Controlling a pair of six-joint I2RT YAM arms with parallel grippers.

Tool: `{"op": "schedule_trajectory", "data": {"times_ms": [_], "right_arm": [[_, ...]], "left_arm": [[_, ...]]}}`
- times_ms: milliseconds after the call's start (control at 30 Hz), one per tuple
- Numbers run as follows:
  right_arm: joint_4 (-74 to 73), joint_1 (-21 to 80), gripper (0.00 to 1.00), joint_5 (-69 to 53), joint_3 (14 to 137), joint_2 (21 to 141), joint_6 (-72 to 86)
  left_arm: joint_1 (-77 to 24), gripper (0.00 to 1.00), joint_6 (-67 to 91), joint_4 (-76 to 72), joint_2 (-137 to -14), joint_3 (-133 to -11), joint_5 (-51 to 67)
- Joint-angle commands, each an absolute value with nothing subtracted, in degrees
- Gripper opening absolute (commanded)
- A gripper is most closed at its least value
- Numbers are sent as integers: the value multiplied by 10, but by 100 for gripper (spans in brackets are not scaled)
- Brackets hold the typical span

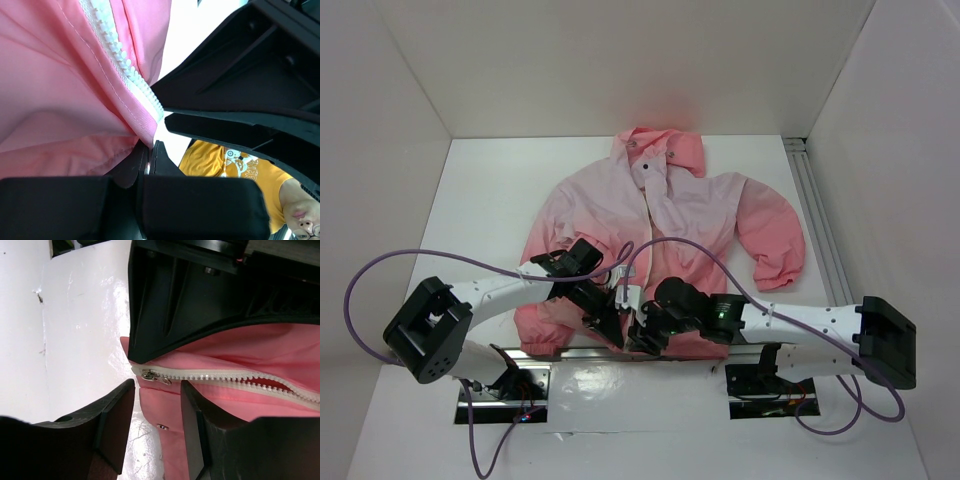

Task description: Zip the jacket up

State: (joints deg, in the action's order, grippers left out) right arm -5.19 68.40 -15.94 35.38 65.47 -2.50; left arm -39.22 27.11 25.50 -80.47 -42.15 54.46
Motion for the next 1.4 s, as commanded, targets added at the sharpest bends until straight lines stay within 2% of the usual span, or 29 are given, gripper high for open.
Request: {"op": "schedule_trajectory", "data": {"times_ms": [0,267,333,400,833,1100,1367], "right_arm": [[-18,689,49,-180,369,662,-37],[-13,694,47,-198,369,662,-42],[-13,694,42,-198,369,662,-42],[-13,694,42,-198,369,662,-42],[-25,694,24,-198,369,657,-42],[-25,694,19,-192,369,651,-42],[-30,694,20,-180,364,651,-42]], "left_arm": [[-397,0,260,271,-799,-438,576],[-397,0,255,271,-799,-438,576],[-397,0,255,271,-799,-438,576],[-397,0,255,271,-799,-438,576],[-397,0,255,271,-799,-438,576],[-397,0,255,271,-804,-438,576],[-397,0,255,271,-804,-438,576]]}}
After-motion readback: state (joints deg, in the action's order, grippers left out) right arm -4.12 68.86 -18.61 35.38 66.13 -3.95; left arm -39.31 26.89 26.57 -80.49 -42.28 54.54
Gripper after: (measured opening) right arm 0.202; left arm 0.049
